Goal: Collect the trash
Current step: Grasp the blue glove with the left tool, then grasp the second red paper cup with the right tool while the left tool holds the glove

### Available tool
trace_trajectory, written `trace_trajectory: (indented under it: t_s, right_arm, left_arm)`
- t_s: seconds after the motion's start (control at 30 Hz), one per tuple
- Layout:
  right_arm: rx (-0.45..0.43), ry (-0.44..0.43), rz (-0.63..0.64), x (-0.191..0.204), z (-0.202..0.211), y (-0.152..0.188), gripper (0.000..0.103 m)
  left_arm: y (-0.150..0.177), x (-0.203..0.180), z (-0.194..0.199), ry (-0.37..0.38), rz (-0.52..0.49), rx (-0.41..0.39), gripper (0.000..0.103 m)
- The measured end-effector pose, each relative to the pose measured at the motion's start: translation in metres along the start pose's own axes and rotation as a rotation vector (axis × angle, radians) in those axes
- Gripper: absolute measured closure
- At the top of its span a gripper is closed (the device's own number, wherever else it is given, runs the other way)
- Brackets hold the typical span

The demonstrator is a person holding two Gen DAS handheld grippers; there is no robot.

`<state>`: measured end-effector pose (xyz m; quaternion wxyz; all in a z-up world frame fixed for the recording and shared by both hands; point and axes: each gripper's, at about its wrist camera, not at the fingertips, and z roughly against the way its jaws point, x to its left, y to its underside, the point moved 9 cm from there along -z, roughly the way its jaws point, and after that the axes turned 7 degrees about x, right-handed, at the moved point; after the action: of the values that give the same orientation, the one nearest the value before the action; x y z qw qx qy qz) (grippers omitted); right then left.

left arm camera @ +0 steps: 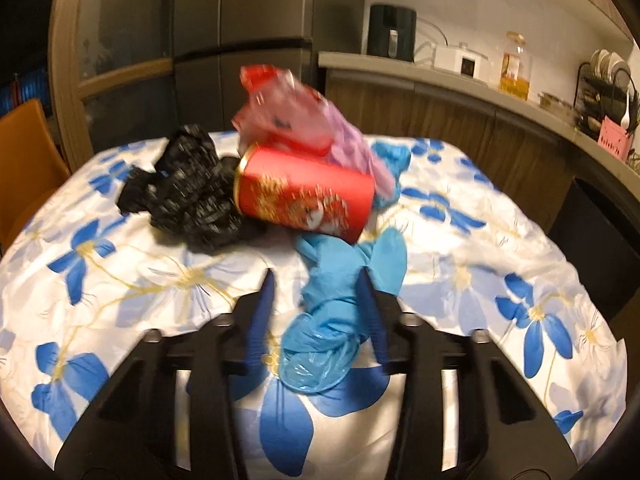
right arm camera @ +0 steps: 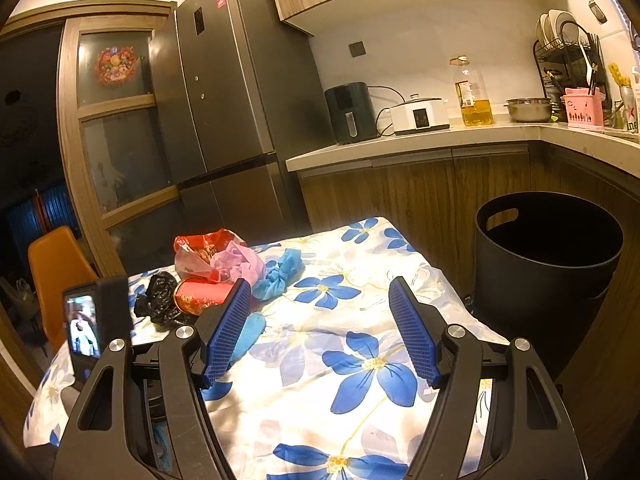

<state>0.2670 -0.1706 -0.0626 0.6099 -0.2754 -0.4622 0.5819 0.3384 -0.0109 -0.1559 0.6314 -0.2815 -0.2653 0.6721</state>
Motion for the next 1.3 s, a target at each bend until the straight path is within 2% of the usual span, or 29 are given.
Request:
trace_trajectory:
  t_s: [0.07, 0.17, 0.27, 0.47, 0.73, 0.93, 1.07, 1.13, 1.3]
  right_arm:
    - [0.006, -0.001, 0.004, 0.001, -0.004, 0.001, 0.033]
    - [0.017, -0.004, 0.009, 0.005, -0.008, 0.002, 0.033]
    - [0.021, -0.007, 0.016, 0.009, -0.011, 0.004, 0.033]
    - [0.035, -0.023, 0.028, 0.021, -0.019, 0.006, 0.033]
    - [0.066, -0.086, 0.07, 0.064, -0.038, 0.014, 0.033]
    - [0.09, -0.12, 0.132, 0.107, -0.064, 0.019, 0.033]
    - [0.119, -0.128, 0.13, 0.122, -0.089, 0.02, 0.027]
    - [0.135, -0.135, 0.112, 0.128, -0.102, 0.02, 0.019]
    - [0.164, -0.121, 0.093, 0.141, -0.129, 0.022, 0.016]
  left_arm:
    - [0.002, -0.002, -0.004, 0.017, -0.006, 0.017, 0.084]
    - [0.003, -0.005, -0.004, 0.043, -0.017, 0.018, 0.094]
    - [0.004, -0.003, -0.001, 0.078, 0.004, 0.015, 0.099]
    - [0.005, 0.023, 0.025, 0.095, 0.086, -0.029, 0.101]
    - [0.004, 0.081, 0.068, 0.025, 0.178, -0.113, 0.101]
    - [-0.002, 0.12, 0.084, -0.01, 0.246, -0.159, 0.101]
    - [-0.004, 0.139, 0.089, -0.03, 0.273, -0.175, 0.101]
    - [-0.004, 0.148, 0.09, -0.041, 0.285, -0.178, 0.101]
    - [-0.004, 0.167, 0.09, -0.057, 0.308, -0.186, 0.101]
